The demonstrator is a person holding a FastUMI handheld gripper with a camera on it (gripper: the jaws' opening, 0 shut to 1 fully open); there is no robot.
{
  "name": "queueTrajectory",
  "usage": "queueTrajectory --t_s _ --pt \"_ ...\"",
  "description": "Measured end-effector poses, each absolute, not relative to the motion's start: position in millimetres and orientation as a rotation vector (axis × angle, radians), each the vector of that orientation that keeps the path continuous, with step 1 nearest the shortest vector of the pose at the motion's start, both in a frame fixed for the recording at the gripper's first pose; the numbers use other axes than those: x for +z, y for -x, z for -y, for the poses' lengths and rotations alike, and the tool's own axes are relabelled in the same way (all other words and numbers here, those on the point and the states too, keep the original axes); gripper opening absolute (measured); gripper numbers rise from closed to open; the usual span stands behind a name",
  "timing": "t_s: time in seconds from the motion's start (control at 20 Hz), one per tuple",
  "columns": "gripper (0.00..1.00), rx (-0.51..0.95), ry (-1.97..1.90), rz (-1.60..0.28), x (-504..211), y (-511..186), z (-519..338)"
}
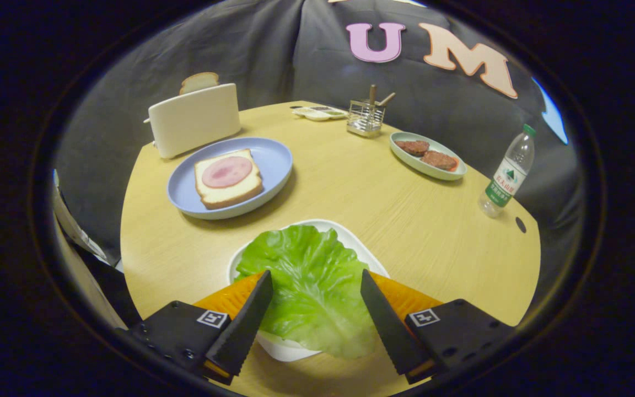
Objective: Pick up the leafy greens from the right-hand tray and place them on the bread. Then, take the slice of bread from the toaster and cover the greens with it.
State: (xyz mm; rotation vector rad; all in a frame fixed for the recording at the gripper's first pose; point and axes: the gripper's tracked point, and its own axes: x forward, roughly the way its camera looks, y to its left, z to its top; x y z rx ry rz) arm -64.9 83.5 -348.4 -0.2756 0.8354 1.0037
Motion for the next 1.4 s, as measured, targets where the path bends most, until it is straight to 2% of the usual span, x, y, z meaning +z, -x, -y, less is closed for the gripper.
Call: queueTrajectory --t_s 0.45,0.65,0.85,0.9,1.2,1.4 --pt "1.0 0.994 0.217 -0.889 -352.7 69.0 -84.3" --pt "0.76 0.996 0.229 -0.894 -351.9 73.6 -88.3" --pt "0.22 0.965 0.215 -0.89 -353.2 68.3 -90.3" --pt "0.22 0.962 0.214 -0.89 -352.3 67.9 -89.5" --pt "0.04 0.971 0.261 -0.869 -348.1 71.8 -91.7" --pt "0.04 0.947 0.279 -0.87 -339.6 69.2 -89.8"
